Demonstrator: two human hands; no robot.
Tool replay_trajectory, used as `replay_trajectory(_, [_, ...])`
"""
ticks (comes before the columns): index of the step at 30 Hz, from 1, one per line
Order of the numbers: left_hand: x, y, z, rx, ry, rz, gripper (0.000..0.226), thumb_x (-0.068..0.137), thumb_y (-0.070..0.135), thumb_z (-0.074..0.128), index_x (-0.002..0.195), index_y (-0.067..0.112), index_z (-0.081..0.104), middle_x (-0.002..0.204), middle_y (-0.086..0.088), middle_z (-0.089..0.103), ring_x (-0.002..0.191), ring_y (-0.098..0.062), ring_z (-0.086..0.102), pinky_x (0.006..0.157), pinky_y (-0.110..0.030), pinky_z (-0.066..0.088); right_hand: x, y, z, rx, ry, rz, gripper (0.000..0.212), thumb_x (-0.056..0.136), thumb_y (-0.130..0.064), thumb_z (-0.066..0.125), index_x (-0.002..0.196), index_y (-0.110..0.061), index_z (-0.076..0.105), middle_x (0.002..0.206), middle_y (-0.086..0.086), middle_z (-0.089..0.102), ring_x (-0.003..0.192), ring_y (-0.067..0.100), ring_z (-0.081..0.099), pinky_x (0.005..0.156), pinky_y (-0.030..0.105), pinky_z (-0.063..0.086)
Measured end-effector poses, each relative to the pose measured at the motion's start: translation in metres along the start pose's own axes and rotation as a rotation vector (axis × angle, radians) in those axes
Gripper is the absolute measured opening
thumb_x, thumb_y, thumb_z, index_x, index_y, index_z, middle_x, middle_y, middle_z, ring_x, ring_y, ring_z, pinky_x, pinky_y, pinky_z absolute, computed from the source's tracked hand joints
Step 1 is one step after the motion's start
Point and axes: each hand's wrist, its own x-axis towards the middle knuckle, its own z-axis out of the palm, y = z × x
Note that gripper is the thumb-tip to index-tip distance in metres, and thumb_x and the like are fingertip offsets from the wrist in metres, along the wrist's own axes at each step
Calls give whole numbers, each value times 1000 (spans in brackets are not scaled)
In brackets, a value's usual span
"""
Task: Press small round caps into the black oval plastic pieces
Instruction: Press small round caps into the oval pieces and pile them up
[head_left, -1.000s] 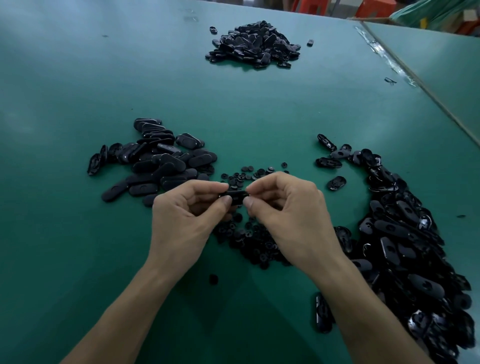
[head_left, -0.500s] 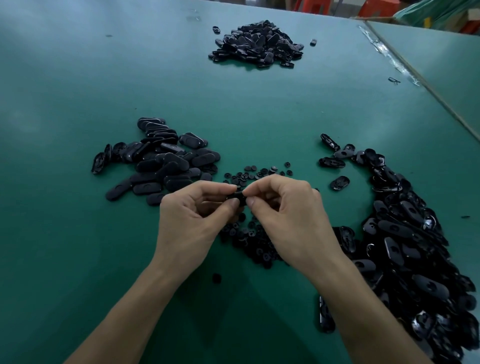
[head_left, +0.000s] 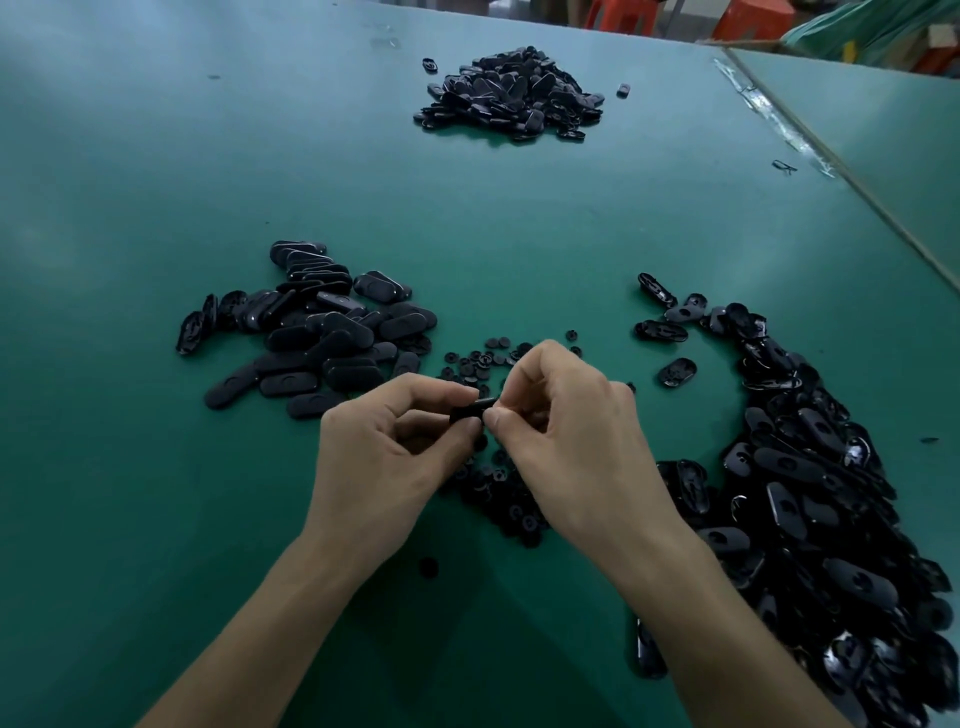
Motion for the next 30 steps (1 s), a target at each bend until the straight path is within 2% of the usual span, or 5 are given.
replay_trajectory(8, [1, -6, -4, 39, 20, 18, 22, 81, 18, 78, 97, 33, 72, 89, 9, 76, 81, -14, 74, 77, -28, 59, -3, -5, -1, 37, -57, -44, 27, 89, -7, 70, 77, -30, 61, 75, -11, 67, 74, 3, 66, 67, 24, 55])
replay_trajectory(14, [1, -6, -3, 67, -12, 11, 32, 85, 6, 77, 101, 33, 71, 92, 13, 75, 84, -9, 72, 76, -20, 57, -1, -3, 0, 56, -16, -49, 24, 85, -7, 75, 77, -27, 67, 70, -12, 68, 71, 3, 66, 66, 18, 54])
replay_trajectory(20, [5, -5, -1, -64, 12, -41, 31, 86, -1, 72, 99, 27, 72, 90, 7, 77, 82, -9, 73, 73, -17, 56, 4, 5, 1, 148, -83, 25, 20, 88, -13, 75, 105, -23, 75, 90, -15, 72, 84, -6, 67, 79, 9, 53])
replay_trajectory(25, [4, -6, -3, -162, -4, -94, 26, 86, 3, 73, 100, 25, 74, 86, 2, 77, 76, -8, 73, 70, -17, 56, 7, 13, 0, 272, -150, 84, 14, 88, -16, 75, 98, -26, 75, 85, -12, 75, 84, -1, 71, 82, 24, 58])
replay_trajectory(30, [4, -8, -2, -166, -29, -126, 24, 82, 9, 75, 101, 24, 75, 84, 3, 77, 74, -9, 73, 71, -16, 56, 8, 18, -1, 274, -161, 94, 11, 86, -16, 76, 91, -26, 74, 80, -11, 75, 76, 2, 70, 71, 19, 55])
